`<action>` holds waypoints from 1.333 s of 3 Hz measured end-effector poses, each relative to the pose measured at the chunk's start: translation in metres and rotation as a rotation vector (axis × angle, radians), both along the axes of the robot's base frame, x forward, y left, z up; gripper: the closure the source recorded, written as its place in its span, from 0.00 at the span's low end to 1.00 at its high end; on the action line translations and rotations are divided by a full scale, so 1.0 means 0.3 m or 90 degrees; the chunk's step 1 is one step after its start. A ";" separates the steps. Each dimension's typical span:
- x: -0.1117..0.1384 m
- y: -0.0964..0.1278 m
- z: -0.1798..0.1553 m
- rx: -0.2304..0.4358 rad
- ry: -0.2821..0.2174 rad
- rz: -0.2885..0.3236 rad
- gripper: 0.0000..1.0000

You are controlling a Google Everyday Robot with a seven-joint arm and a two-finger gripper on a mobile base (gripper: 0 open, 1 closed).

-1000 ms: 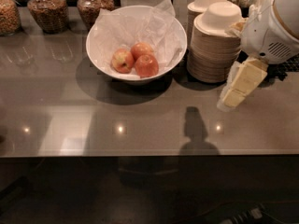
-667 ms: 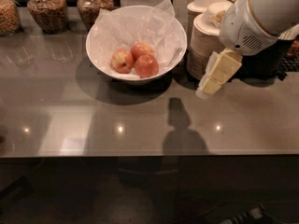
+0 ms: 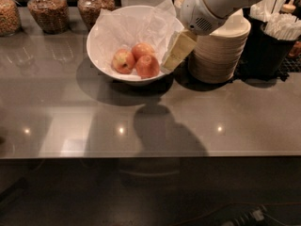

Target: Pick apple from white bowl

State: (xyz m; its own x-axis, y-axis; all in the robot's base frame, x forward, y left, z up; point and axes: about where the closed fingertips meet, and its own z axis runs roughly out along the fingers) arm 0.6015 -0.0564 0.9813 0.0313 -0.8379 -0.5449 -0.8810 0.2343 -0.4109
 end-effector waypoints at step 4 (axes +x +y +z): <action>0.099 0.102 -0.055 0.033 -0.024 -0.014 0.00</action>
Offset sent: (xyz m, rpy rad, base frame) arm 0.0054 0.0028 -0.0008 0.0219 -0.0317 -0.0265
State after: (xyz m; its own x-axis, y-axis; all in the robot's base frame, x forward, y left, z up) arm 0.6312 -0.0258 0.9647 0.0350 -0.8090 -0.5868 -0.8593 0.2754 -0.4310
